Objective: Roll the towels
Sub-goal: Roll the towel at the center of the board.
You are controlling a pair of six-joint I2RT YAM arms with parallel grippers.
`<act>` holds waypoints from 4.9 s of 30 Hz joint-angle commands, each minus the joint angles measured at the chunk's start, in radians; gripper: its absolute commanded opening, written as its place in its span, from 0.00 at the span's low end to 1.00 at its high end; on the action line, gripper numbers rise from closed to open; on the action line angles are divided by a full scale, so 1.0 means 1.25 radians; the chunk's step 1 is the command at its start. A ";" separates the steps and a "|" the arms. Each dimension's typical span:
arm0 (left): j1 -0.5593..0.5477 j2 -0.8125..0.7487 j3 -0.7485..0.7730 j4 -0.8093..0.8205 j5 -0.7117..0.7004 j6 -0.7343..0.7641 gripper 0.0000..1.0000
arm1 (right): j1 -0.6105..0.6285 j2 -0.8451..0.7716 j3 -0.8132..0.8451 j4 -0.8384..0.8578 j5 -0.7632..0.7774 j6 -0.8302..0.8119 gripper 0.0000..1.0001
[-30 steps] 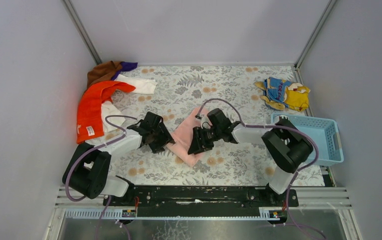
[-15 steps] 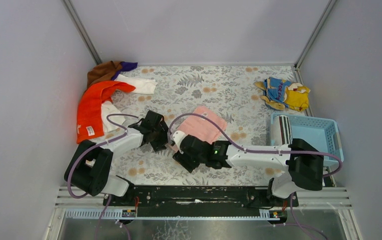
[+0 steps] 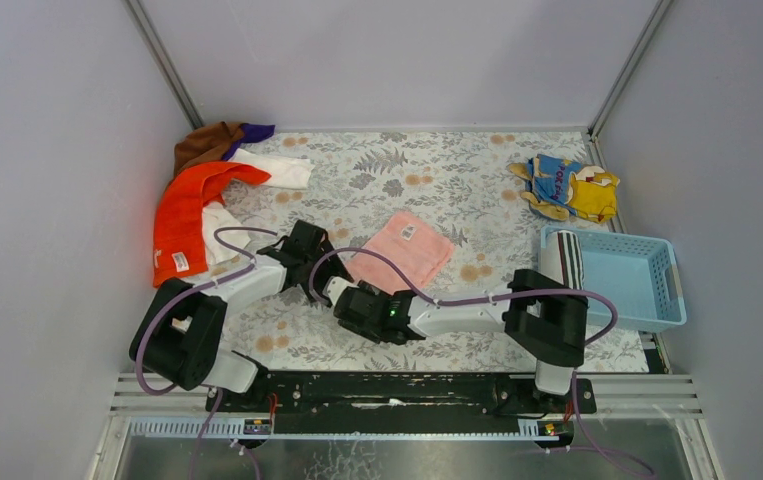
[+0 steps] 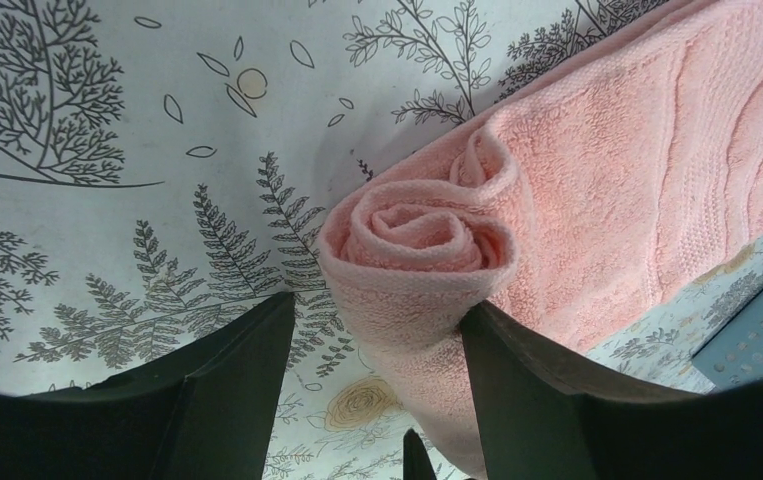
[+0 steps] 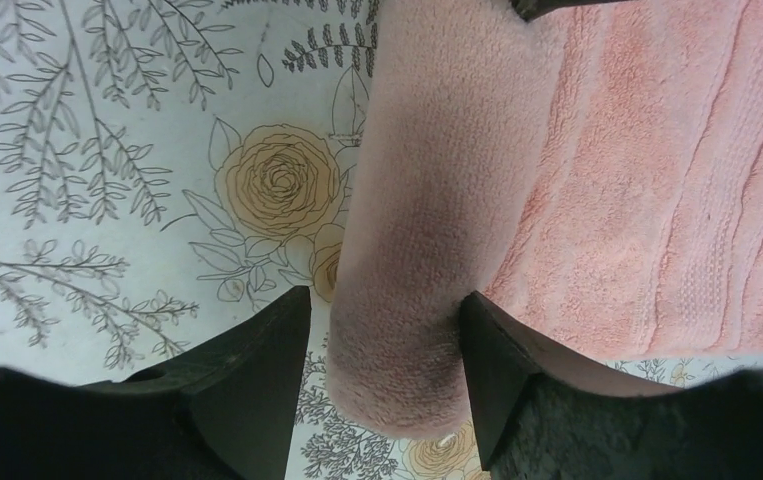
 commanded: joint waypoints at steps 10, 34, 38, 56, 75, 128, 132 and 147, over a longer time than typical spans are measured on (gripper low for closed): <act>-0.006 0.004 -0.028 -0.076 -0.074 0.020 0.65 | 0.008 0.091 0.015 -0.051 -0.049 0.006 0.37; 0.005 -0.268 -0.059 -0.100 0.002 -0.014 0.86 | -0.409 0.057 -0.343 0.768 -1.098 0.574 0.24; 0.002 -0.213 -0.036 -0.054 0.017 -0.014 0.85 | -0.451 0.133 -0.382 0.940 -1.144 0.715 0.25; -0.015 0.007 -0.050 0.007 -0.038 -0.014 0.69 | -0.475 -0.014 -0.291 0.356 -0.876 0.407 0.58; -0.015 0.037 -0.061 -0.009 -0.064 -0.015 0.69 | -0.076 -0.267 -0.063 -0.024 -0.074 0.100 0.78; 0.000 -0.301 -0.070 -0.191 -0.094 -0.034 0.86 | -0.356 0.102 -0.116 0.167 -0.972 0.278 0.25; 0.001 -0.301 -0.082 -0.184 -0.110 -0.037 0.84 | -0.380 0.144 -0.109 0.167 -0.996 0.299 0.26; -0.001 -0.092 -0.111 -0.065 -0.127 -0.005 0.67 | -0.395 0.053 -0.124 0.148 -0.848 0.277 0.49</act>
